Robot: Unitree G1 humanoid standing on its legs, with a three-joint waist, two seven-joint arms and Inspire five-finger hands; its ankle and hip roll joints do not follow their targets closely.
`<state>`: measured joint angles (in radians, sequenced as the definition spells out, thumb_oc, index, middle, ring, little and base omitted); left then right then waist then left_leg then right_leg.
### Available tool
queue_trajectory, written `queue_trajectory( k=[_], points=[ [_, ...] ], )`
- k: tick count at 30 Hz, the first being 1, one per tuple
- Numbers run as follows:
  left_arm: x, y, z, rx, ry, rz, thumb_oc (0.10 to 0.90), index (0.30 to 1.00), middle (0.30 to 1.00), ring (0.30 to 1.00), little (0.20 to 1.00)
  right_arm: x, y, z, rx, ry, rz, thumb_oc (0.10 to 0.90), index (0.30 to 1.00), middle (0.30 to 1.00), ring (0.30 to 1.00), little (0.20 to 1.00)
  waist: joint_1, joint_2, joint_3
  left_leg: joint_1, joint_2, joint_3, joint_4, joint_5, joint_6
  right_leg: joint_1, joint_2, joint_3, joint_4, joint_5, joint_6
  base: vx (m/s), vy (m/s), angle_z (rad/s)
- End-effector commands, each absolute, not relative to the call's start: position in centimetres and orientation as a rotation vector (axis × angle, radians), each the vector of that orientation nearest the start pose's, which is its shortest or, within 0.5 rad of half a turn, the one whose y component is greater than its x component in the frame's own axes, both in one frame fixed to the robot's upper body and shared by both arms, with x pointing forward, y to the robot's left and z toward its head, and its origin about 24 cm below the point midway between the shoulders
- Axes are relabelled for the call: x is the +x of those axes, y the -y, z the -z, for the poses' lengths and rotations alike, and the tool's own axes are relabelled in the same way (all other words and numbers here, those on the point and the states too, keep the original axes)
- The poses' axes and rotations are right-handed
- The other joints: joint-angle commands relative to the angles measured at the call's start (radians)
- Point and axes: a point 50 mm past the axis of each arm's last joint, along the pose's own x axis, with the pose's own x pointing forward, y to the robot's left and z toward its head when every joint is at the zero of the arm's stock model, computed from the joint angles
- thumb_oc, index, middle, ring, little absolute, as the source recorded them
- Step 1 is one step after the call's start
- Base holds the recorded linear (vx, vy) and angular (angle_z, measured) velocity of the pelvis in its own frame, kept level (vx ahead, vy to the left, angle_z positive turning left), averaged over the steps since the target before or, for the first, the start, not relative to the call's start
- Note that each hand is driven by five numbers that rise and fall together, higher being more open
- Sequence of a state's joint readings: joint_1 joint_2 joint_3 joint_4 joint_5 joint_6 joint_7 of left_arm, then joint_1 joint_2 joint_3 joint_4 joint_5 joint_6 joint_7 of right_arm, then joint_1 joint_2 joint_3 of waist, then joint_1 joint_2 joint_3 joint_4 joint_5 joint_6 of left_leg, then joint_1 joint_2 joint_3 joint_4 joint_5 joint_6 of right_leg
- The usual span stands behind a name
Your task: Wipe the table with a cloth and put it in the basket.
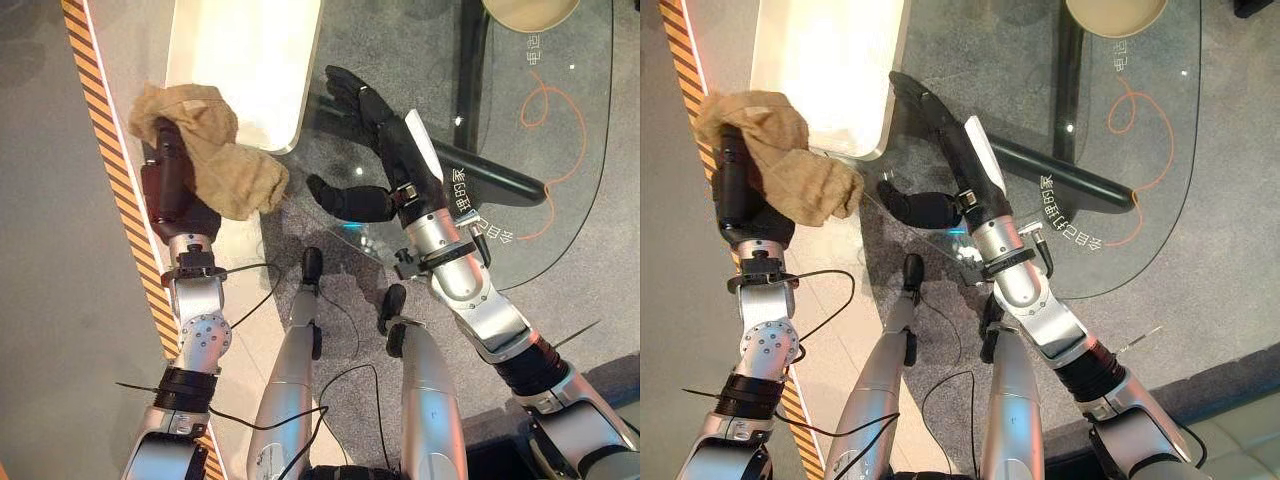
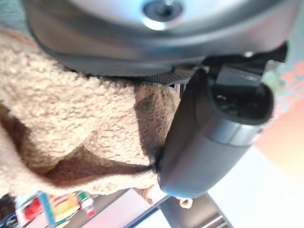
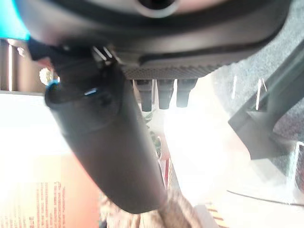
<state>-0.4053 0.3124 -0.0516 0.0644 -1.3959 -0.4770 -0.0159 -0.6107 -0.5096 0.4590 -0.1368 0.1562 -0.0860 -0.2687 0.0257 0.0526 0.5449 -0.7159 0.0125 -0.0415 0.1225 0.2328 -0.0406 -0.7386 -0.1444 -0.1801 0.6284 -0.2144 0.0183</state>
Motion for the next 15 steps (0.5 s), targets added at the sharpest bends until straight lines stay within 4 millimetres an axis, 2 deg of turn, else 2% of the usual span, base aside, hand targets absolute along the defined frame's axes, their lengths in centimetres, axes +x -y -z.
queue_trajectory(
  k=[1, 8, 14, 15],
  points=[
    [28.8, -21.5, -22.8, -1.029, 1.001, 0.130, 0.100, 0.300, 0.300, 0.300, 0.200, 27.2, 8.5, -26.3, -0.214, 1.013, -0.315, 0.800, 0.900, 0.900, 0.900, 0.900, 0.021, -0.042, -0.025, 0.044, -0.067, 0.051, 0.139, -0.203, 0.026, 0.072, 0.062, 0.025, -0.309, 0.181, 0.025, 0.00, 0.000, 0.00],
    [28.7, -22.0, -23.0, -1.031, 1.022, 0.065, 0.100, 0.300, 0.300, 0.300, 0.200, 27.3, 9.0, -26.3, -0.194, 1.023, -0.263, 0.800, 0.900, 0.900, 0.900, 0.900, 0.016, -0.044, -0.025, 0.047, -0.064, 0.055, 0.140, -0.205, 0.024, 0.074, 0.062, 0.028, -0.308, 0.180, 0.025, 0.00, 0.000, 0.00],
    [28.6, -22.3, -22.8, -1.021, 1.031, 0.036, 0.100, 0.300, 0.300, 0.300, 0.200, 27.8, 10.2, -25.7, -0.185, 1.013, -0.149, 0.800, 0.900, 0.900, 0.900, 0.900, 0.009, -0.043, -0.025, 0.061, -0.064, 0.058, 0.134, -0.208, 0.024, 0.085, 0.065, 0.034, -0.310, 0.179, 0.025, 0.00, 0.008, 0.01],
    [28.5, -22.5, -22.7, -1.016, 1.034, 0.028, 0.100, 0.300, 0.300, 0.300, 0.200, 28.0, 11.0, -25.4, -0.174, 1.004, -0.087, 0.800, 0.900, 0.900, 0.900, 0.900, 0.006, -0.044, -0.025, 0.068, -0.065, 0.059, 0.131, -0.209, 0.024, 0.092, 0.065, 0.035, -0.313, 0.179, 0.025, 0.00, 0.000, 0.00]
  ],
)
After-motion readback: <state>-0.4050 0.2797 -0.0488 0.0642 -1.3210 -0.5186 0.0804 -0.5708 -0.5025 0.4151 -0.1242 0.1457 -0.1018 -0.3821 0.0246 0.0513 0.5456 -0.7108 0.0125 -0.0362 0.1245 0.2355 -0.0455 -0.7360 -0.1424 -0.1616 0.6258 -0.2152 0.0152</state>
